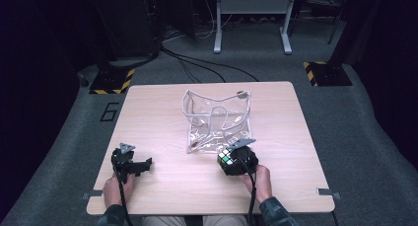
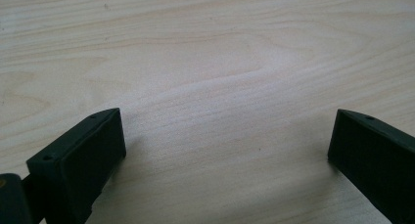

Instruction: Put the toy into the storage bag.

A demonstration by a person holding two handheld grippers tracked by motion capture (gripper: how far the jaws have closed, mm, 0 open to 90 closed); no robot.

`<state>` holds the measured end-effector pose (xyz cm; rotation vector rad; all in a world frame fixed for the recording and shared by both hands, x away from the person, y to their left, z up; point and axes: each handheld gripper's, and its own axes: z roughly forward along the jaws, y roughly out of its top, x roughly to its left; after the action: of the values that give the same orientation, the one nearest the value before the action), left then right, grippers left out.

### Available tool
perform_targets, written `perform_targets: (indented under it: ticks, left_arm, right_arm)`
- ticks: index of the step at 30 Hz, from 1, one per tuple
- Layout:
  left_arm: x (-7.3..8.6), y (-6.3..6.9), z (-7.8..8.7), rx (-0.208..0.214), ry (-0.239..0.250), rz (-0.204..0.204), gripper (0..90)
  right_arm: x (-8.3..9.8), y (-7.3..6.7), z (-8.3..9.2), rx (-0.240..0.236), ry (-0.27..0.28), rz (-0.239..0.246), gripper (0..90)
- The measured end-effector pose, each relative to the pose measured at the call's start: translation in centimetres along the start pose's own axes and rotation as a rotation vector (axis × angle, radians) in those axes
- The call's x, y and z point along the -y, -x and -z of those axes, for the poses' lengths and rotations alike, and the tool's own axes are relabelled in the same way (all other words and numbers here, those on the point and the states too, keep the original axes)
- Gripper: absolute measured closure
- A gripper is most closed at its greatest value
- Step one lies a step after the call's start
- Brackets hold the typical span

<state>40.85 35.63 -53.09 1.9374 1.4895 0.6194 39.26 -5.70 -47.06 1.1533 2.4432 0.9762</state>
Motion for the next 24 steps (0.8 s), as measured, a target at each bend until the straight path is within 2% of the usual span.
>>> perform_targets:
  ticks: [6, 14, 15, 16, 18, 24]
  left_arm:
    - [0.0, 0.0, 0.0, 0.000, 0.001, 0.000, 0.3]
    - [0.0, 0.0, 0.0, 0.002, 0.001, -0.001, 0.3]
    - [0.0, 0.0, 0.0, 0.001, 0.001, 0.000, 0.3]
    - [0.0, 0.0, 0.0, 0.002, 0.002, -0.001, 0.4]
    - [0.0, 0.0, 0.0, 0.002, 0.002, -0.001, 0.3]
    - [0.0, 0.0, 0.0, 0.001, 0.001, 0.000, 0.4]
  right_arm:
    - [0.2, 0.2, 0.6, -0.006, 0.009, -0.030, 33.2]
    - [0.4, 0.7, 1.5, 0.007, 0.010, -0.049, 33.2]
    - [0.5, 0.8, 1.6, 0.009, 0.014, -0.039, 33.2]
    - [0.5, 0.8, 1.7, 0.009, 0.003, -0.058, 33.2]
    - [0.5, 1.0, 1.9, 0.013, 0.010, -0.047, 33.2]
    - [0.6, 1.5, 2.2, 0.027, 0.006, -0.059, 33.2]
